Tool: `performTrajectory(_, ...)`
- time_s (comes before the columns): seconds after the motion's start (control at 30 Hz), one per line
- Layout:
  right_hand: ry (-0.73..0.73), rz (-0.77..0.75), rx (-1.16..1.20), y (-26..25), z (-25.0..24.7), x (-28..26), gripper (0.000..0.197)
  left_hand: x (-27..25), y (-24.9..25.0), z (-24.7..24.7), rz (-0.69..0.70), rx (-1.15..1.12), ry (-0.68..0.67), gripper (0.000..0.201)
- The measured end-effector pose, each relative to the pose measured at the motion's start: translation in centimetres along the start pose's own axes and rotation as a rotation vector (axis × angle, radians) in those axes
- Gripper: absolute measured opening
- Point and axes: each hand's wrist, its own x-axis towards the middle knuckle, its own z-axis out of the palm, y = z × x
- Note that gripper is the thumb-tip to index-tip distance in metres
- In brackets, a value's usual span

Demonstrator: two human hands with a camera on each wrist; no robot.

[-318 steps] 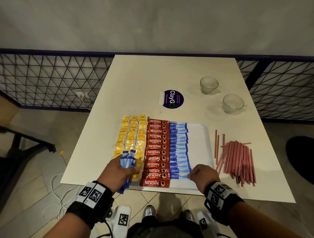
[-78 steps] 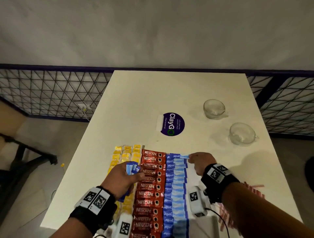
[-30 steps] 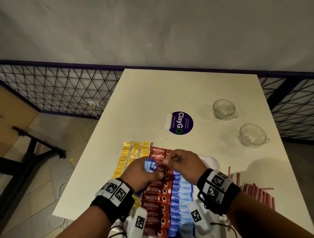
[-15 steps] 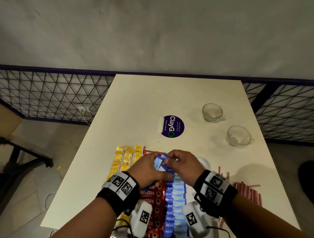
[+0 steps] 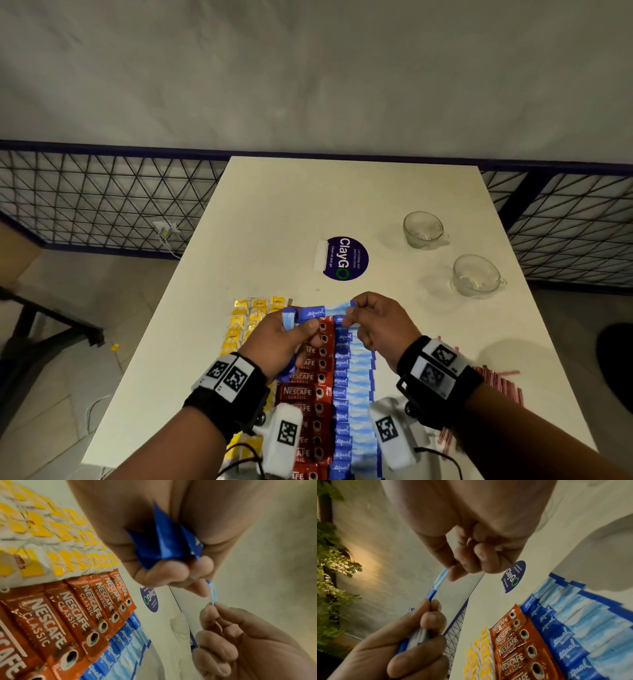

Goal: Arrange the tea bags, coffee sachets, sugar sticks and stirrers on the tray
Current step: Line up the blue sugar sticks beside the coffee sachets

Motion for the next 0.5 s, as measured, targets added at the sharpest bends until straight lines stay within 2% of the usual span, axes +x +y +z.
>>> performTrajectory(0.17,0.025,-0.045,-0.114,0.3,-0.4,0.4,0.011,0.7,-0.1,-0.2,-0.013,0.018,0.021,0.024)
performTrajectory(0.27,0.012,-0.059,-0.127,0.6,-0.6,0.4,0.012,1.0,-0.1,-0.1,0.002,-0.065,0.079,0.02)
performTrajectory(0.33,0.011,-0.041,-0.103,0.6,-0.6,0.5,0.013,1.2,-0.1,0.0,0.013,-0.107,0.117,0.019)
performTrajectory(0.5,0.052,0.053,-0.009,1.2,-1.4,1.0,0.013,2.0,-0.6,0.6,-0.014,-0.034,0.13,0.021)
